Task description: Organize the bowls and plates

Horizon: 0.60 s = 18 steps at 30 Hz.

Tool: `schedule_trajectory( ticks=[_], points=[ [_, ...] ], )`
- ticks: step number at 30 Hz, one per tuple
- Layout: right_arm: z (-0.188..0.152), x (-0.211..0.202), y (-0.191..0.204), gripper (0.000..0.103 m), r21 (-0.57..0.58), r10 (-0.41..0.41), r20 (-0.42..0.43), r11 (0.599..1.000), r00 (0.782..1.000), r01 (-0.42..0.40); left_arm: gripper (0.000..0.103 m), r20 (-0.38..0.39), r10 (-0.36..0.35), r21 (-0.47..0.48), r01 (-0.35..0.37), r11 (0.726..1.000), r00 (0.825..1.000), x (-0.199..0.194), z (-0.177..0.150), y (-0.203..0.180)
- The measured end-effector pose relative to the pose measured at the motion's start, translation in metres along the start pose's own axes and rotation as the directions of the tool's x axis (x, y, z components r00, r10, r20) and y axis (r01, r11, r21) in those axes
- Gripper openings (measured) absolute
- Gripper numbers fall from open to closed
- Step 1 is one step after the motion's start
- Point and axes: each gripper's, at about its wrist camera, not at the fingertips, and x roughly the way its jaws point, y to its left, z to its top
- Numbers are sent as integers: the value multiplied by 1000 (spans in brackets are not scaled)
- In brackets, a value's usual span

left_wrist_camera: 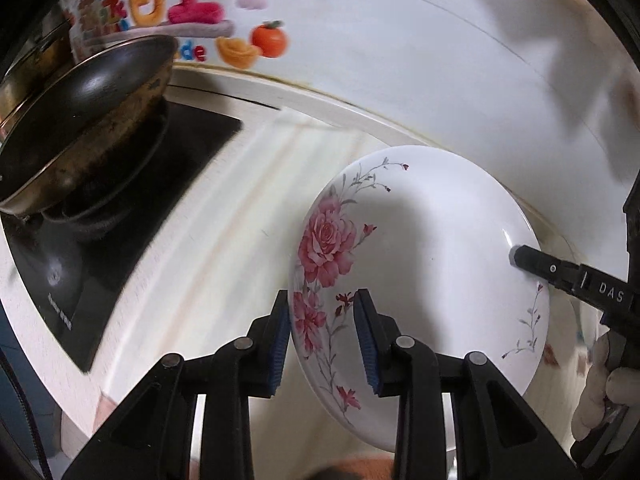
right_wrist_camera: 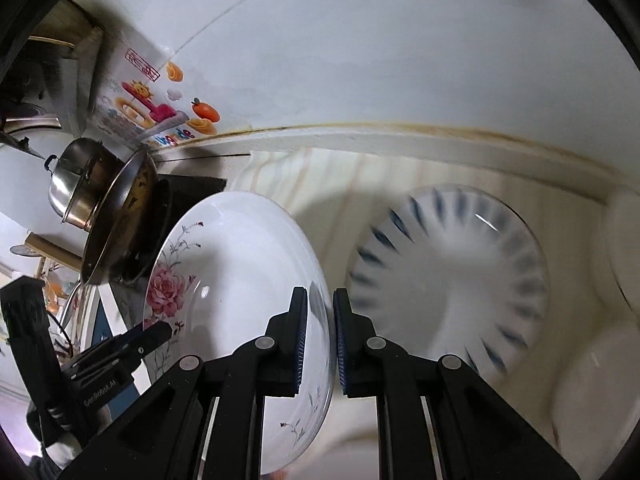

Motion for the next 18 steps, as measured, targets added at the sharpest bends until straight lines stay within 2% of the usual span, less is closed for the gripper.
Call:
schedule_trajectory(
  ticks=[9,13,18],
  points=[
    [-109,-84,-54,15,139,-76,19,988,997,73,29,-75,-88,140,97,985,993,-23,-66,-61],
    [-152,-105,-78,15,195,-103,19,976,995,97,29,-115,-99,195,120,973,988,-17,-85,-78],
    [-191,-106,-102,15,251,-122,-2,961,992,119,29,-176,-90,252,134,959,980,1,-106,-97]
  ],
)
